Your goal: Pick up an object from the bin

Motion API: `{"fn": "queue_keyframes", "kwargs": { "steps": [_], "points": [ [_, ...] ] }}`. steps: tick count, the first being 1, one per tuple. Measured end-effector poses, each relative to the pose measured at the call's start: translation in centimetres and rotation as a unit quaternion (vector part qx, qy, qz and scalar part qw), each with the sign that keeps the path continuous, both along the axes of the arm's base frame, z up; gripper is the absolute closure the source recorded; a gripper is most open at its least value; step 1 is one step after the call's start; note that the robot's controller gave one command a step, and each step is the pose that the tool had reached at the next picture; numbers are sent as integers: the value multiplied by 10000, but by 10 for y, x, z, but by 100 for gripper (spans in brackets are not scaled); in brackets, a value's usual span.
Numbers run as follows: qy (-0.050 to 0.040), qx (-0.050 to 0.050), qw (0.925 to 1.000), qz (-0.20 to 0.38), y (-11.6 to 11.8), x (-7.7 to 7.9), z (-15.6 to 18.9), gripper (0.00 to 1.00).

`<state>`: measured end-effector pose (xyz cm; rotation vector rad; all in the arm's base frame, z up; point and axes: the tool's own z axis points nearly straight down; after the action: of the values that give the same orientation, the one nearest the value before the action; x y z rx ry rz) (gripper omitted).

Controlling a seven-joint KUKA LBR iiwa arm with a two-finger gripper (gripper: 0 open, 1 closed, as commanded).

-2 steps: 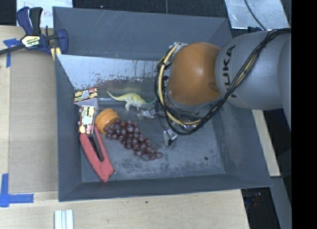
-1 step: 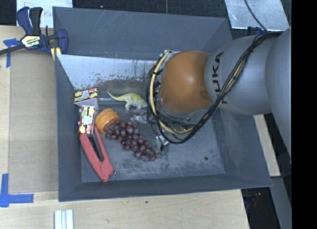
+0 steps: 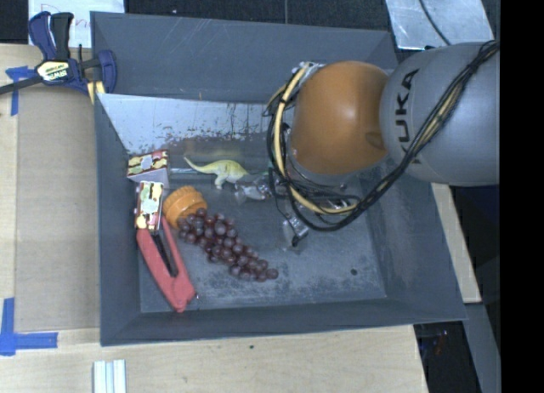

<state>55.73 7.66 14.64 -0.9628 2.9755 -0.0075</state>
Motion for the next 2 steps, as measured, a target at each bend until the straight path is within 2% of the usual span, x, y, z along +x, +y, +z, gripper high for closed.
{"fn": "queue_keyframes", "kwargs": {
  "steps": [1, 2],
  "points": [
    [-51, -2, 10000, 24, 6, 5, 24, 0],
    [-22, -5, 9991, 422, -3, 15, 78, 0]
  ]
}}
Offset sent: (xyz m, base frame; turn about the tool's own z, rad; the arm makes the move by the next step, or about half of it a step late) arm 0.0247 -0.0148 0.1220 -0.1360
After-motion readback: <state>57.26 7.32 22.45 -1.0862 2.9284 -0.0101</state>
